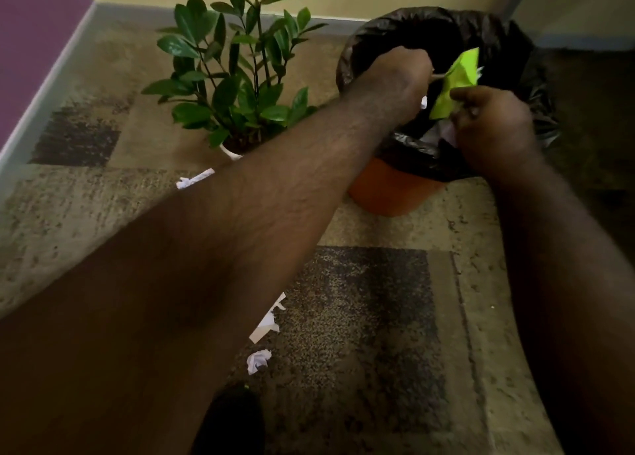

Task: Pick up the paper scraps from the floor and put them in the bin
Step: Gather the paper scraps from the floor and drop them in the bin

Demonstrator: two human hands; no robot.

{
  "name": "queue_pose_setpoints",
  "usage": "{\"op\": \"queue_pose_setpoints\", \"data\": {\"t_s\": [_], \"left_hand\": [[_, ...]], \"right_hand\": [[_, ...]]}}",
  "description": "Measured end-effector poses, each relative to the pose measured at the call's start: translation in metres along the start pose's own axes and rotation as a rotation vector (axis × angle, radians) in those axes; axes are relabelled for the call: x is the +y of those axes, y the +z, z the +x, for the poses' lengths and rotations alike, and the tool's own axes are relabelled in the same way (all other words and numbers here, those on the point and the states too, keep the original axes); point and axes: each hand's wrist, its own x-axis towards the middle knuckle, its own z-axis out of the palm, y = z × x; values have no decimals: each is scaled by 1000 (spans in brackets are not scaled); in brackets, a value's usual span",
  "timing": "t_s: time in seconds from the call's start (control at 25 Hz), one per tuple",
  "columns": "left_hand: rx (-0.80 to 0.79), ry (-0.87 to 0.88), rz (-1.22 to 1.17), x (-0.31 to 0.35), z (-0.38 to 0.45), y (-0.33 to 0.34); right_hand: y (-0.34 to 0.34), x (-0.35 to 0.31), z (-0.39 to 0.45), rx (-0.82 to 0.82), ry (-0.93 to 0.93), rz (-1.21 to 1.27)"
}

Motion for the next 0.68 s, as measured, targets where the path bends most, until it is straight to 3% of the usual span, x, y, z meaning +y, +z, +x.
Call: {"op": "queue_pose_setpoints", "data": {"t_s": [0.24, 0.44, 0.56, 0.68], "left_hand": [[-19, -1, -100, -5, -12, -5], [293, -17, -378, -19, -49, -25], [539, 34, -462, -49, -98, -23], [488, -132, -454, -85, -179, 22]], "right_hand": [[-1, -2, -4, -2, -58, 16], [-3, -14, -10, 161, -182, 115], [4, -36, -26, 223, -401, 225], [45, -63, -53, 52, -592, 266]]}}
